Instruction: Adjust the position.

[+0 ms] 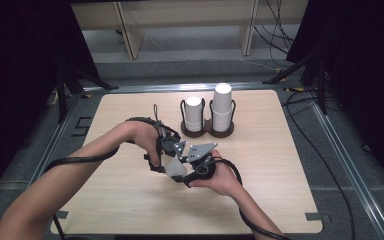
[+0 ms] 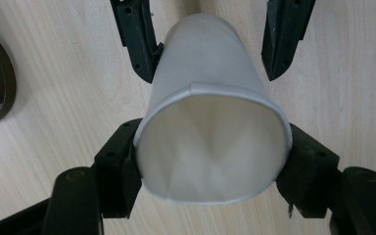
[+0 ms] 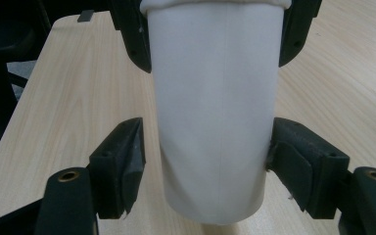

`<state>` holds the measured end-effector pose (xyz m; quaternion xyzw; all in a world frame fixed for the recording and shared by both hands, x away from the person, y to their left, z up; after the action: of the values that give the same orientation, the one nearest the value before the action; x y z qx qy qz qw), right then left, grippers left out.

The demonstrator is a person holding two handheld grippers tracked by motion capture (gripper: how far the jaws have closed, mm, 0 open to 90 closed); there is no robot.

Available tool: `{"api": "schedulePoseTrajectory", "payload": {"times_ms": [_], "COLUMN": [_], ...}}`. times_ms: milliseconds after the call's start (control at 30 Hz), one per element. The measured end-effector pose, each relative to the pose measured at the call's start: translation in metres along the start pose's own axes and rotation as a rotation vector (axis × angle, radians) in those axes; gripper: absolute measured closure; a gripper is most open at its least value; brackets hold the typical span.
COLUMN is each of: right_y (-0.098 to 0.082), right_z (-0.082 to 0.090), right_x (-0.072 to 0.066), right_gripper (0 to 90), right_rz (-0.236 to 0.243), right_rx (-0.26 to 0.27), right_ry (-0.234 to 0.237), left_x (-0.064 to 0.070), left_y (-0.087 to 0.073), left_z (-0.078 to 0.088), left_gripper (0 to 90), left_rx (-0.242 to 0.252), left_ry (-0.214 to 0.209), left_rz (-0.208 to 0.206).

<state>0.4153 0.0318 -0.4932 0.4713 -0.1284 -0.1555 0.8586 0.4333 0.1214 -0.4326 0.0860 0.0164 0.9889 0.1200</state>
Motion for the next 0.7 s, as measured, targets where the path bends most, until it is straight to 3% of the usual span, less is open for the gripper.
{"api": "schedulePoseTrajectory", "payload": {"times_ms": [100, 133, 200, 233, 300, 400, 700], "right_y": [-0.0008, -0.0011, -0.001, -0.0007, -0.0003, -0.0003, -0.0014], "right_z": [-0.0018, -0.0022, -0.0031, -0.0033, -0.0036, -0.005, -0.0083], "right_x": [-0.001, -0.0007, -0.0004, -0.0002, -0.0001, -0.0015, -0.0021], "right_gripper": [30.4, 30.4, 30.5, 30.5, 30.5, 30.5, 30.6], "right_rz": [-0.008, -0.003, -0.006, -0.001, -0.002, -0.022, -0.016], "right_rx": [0.006, 0.006, 0.011, 0.012, 0.014, 0.014, 0.02], "right_ry": [-0.007, -0.005, -0.009, -0.012, -0.012, -0.01, -0.007], "left_x": [0.0, -0.0014, -0.0001, -0.0008, 0.0002, 0.0004, -0.0001], "left_y": [0.0001, -0.0011, 0.0006, -0.0002, 0.0013, 0.0016, 0.0018], "left_z": [0.0001, 0.0018, 0.0005, 0.0015, 0.0011, 0.0021, 0.0019], "left_gripper": [33.3, 33.3, 33.3, 33.3, 33.3, 33.3, 33.3], "left_rx": [-0.006, -0.033, -0.002, -0.018, 0.004, -0.001, -0.013], "left_ry": [-0.002, -0.002, -0.001, -0.001, -0.002, -0.005, -0.012], "left_rz": [-0.002, -0.023, -0.002, -0.015, -0.001, -0.004, -0.013]}}
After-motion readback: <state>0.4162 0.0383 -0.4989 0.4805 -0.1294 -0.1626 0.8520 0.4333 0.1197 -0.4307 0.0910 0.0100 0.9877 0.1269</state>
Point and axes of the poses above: each handheld gripper's, and its own axes: z roughly backward along the jaws, y roughly out of its top, x roughly to its right, the point moved 7 cm from there along -z, roughly forward along the jaws, and after that the axes turned 12 degrees about -y, right-handed, at the moved point
